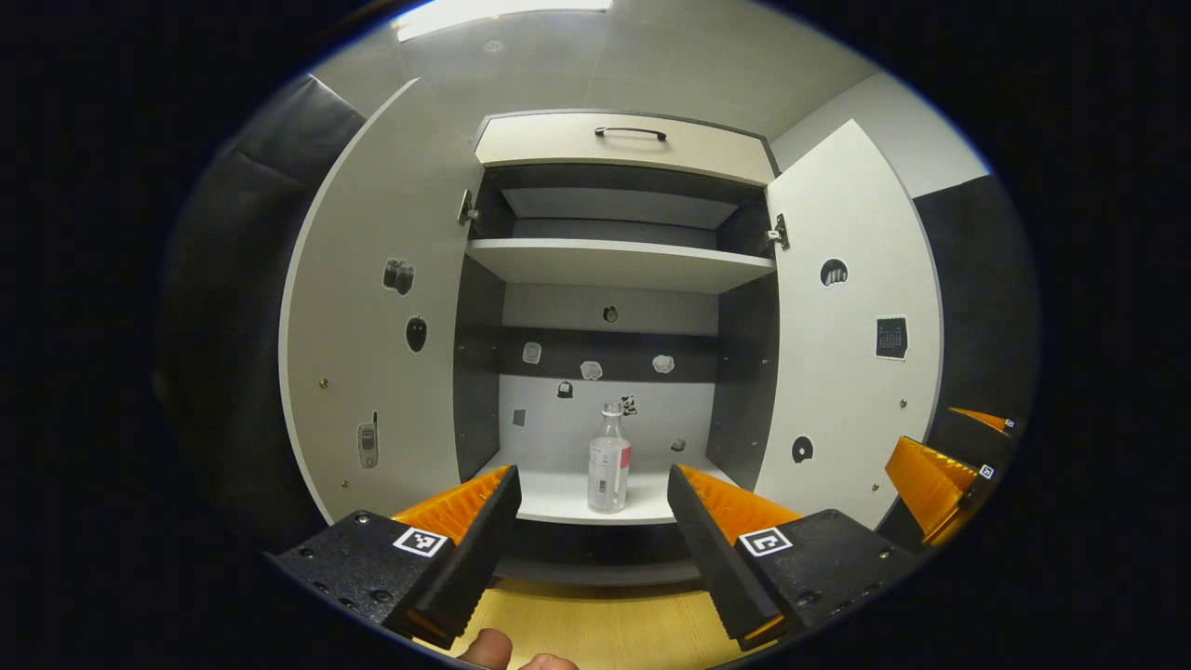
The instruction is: Grasp the bottle in the cabinet with the left hand and place it on the coaster, then close the right door with the right hand and the left door with the left hand.
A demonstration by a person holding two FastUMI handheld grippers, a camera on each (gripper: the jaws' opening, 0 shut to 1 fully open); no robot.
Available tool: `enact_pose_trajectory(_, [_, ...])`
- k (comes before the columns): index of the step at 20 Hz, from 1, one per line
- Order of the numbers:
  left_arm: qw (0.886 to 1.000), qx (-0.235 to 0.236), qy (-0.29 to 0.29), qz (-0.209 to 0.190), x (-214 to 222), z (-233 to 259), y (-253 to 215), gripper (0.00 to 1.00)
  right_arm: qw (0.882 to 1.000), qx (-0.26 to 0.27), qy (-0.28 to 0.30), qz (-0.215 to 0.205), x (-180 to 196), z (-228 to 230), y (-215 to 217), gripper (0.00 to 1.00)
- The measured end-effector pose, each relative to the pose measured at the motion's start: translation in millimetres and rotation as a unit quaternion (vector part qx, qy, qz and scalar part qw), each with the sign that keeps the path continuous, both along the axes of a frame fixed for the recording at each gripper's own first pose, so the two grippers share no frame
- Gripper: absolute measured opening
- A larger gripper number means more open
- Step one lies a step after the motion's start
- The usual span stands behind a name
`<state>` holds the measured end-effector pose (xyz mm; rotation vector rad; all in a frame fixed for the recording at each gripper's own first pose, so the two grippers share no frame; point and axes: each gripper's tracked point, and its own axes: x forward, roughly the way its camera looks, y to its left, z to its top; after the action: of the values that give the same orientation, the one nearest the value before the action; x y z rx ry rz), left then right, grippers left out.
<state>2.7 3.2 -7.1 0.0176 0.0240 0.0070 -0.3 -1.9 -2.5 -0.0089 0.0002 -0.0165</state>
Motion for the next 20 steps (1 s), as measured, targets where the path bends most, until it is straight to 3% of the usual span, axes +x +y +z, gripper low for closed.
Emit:
enact_pose_trajectory(7, [1.0, 0.012, 0.006, -0.006, 30, -10, 7, 0.98, 1.0, -0.008, -0.001, -0.028, -8, 2, -11, 0.94])
enact_pose_trajectory(8, [1.0, 0.011, 0.006, -0.011, 41, -11, 6, 0.98, 0.999, -0.009, -0.002, -0.036, -9, 3, -15, 0.99])
enact_pose_trajectory(15, [0.999, 0.032, -0.002, -0.025, 130, -21, 4, 0.98, 0.994, -0.023, -0.011, -0.103, -23, 8, -53, 0.98])
enact_pose_trajectory(20, [0.999, 0.022, 0.017, -0.043, 192, -46, -8, 0.98, 0.985, -0.034, -0.01, -0.168, -41, 4, -89, 0.98])
